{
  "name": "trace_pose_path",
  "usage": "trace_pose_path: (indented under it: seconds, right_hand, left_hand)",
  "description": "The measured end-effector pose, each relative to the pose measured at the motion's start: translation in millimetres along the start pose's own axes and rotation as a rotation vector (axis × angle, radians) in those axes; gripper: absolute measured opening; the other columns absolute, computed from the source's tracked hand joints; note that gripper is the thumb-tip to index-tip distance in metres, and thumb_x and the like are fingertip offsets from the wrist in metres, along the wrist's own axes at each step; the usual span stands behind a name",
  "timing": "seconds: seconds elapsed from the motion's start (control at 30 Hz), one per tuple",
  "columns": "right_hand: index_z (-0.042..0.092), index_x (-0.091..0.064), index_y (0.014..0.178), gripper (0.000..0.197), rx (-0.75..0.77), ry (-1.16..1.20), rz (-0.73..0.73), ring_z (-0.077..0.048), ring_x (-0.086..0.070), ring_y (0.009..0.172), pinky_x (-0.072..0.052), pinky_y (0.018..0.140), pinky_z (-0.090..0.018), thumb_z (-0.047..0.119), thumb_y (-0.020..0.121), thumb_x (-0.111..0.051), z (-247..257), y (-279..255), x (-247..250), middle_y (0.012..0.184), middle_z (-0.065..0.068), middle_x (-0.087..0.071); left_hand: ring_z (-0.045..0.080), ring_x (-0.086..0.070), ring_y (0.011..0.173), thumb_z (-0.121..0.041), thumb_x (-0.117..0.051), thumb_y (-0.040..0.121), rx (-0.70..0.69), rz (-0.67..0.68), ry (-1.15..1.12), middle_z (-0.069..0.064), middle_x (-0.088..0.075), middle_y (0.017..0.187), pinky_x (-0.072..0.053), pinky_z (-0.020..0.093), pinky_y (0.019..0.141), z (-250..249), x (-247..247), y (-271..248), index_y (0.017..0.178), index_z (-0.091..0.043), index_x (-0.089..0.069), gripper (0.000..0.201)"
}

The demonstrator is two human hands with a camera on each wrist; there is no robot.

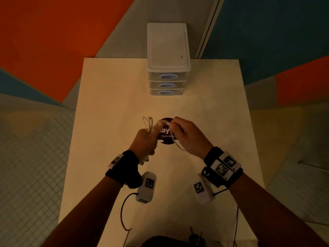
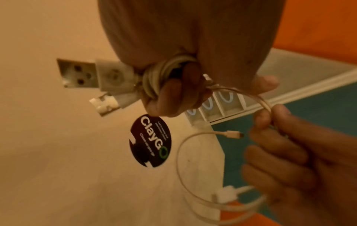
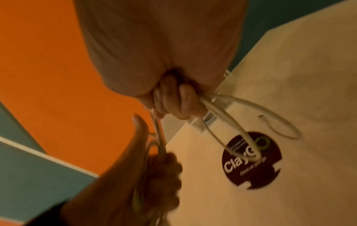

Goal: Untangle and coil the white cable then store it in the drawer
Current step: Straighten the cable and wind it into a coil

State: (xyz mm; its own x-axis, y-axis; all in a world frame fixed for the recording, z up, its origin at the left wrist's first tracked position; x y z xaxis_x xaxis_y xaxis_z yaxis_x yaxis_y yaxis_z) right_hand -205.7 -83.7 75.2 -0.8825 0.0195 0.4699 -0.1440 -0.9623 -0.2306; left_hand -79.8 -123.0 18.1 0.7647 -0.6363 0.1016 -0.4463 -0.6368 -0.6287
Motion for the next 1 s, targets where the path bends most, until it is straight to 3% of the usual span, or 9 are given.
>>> trace_pose_path:
  seconds: [0.13,0.2,0.23,0.3,0.53,0.63,0.77,0.87,1.0]
  right_hand:
    - [0.011,-0.06,0.102,0.017,0.069,0.083,0.084,-0.018,-0.063,0.087,-0.053,0.075,-0.027,0.018,0.103,-0.044,14.7,-3.7,-35.8,0.096,-0.006,-0.066]
    - [0.012,-0.06,0.116,0.021,0.063,0.098,0.083,-0.019,-0.066,0.097,-0.057,0.085,-0.035,0.013,0.102,-0.045,12.7,-3.9,-46.9,0.108,-0.007,-0.069]
    - [0.012,-0.06,0.119,0.022,0.077,0.095,0.081,-0.021,-0.066,0.099,-0.057,0.086,-0.04,0.012,0.101,-0.046,11.9,-4.6,-49.9,0.111,-0.009,-0.069]
    - [0.014,-0.059,0.121,0.023,0.119,0.085,0.095,-0.023,-0.066,0.101,-0.057,0.086,-0.043,0.016,0.102,-0.047,10.3,-7.7,-52.6,0.113,-0.011,-0.07]
    - [0.011,-0.058,0.097,0.026,0.09,0.003,0.231,-0.019,-0.06,0.086,-0.053,0.079,-0.048,0.03,0.104,-0.041,-12.2,-13.2,-54.9,0.094,-0.006,-0.066]
    - [0.012,-0.06,0.086,0.028,0.034,-0.004,0.294,-0.009,-0.053,0.074,-0.048,0.073,-0.029,0.026,0.104,-0.044,-22.5,-16.0,-48.0,0.081,0.002,-0.059]
    - [0.017,-0.061,0.082,0.032,0.023,-0.211,0.375,-0.02,-0.065,0.084,-0.054,0.074,-0.036,0.04,0.099,-0.05,-26.8,-16.0,-36.3,0.088,-0.004,-0.071]
    - [0.014,-0.066,0.092,0.031,0.004,-0.348,0.437,-0.006,-0.061,0.074,-0.048,0.064,-0.029,0.041,0.099,-0.051,-29.0,-11.7,-28.5,0.076,0.012,-0.065]
    - [0.026,-0.065,0.115,0.025,0.132,-0.573,0.41,-0.024,-0.066,0.088,-0.041,0.07,-0.028,0.036,0.1,-0.049,-12.3,-9.1,-27.6,0.096,-0.005,-0.071]
  left_hand:
    - [0.021,-0.047,0.048,-0.092,-0.05,0.061,0.073,0.089,-0.199,0.011,-0.05,0.054,-0.044,0.03,0.053,-7.3,-11.0,4.9,0.058,-0.006,-0.057,0.087]
    - [0.029,-0.065,0.063,-0.073,-0.062,0.075,0.06,0.11,-0.318,0.018,-0.067,0.069,-0.058,0.038,0.066,-15.0,-17.6,3.7,0.072,0.002,-0.07,0.076]
    - [0.025,-0.067,0.059,-0.061,-0.06,0.086,0.036,0.077,-0.384,0.012,-0.069,0.063,-0.059,0.032,0.061,-19.9,-15.6,2.1,0.066,-0.003,-0.071,0.062]
    - [0.013,-0.059,0.042,-0.047,-0.049,0.098,0.014,-0.015,-0.532,0.0,-0.06,0.046,-0.049,0.022,0.044,-20.0,-6.1,3.5,0.06,-0.011,-0.06,0.053]
    - [0.016,-0.054,0.045,-0.057,-0.038,0.098,0.019,-0.101,-0.961,0.0,-0.048,0.047,-0.048,0.029,0.054,-7.0,9.2,7.2,0.064,-0.014,-0.047,0.056]
    - [0.011,-0.044,0.037,-0.058,-0.032,0.099,-0.039,-0.031,-1.024,-0.005,-0.039,0.042,-0.05,0.03,0.06,-16.5,18.4,10.9,0.06,-0.017,-0.045,0.058]
    - [0.01,-0.028,0.033,-0.056,-0.038,0.098,-0.011,0.086,-0.789,-0.004,-0.03,0.043,-0.032,0.022,0.041,-22.2,19.9,6.2,0.058,-0.017,-0.042,0.056]
    - [0.014,-0.029,0.038,-0.046,-0.054,0.097,-0.066,0.113,-0.274,0.0,-0.033,0.048,-0.031,0.024,0.043,-25.7,15.2,-1.5,0.058,-0.014,-0.052,0.05]
    - [0.005,-0.049,0.049,-0.026,-0.074,0.087,-0.151,0.3,0.417,-0.002,-0.057,0.063,-0.042,0.024,0.054,-31.5,-14.3,-8.4,0.078,-0.007,-0.068,0.022]
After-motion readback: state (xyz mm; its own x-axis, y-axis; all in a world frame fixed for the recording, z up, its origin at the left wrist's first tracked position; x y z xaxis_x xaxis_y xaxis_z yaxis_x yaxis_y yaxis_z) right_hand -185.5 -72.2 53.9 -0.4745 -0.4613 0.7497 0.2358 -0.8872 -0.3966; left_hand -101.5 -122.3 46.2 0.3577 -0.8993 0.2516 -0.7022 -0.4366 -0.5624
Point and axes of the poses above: each hand's wrist, its own y-axis towards the middle knuckle, its own x-axis out of the back of the hand, z = x × y, the point moved 9 cm from there along y, towards the middle knuckle
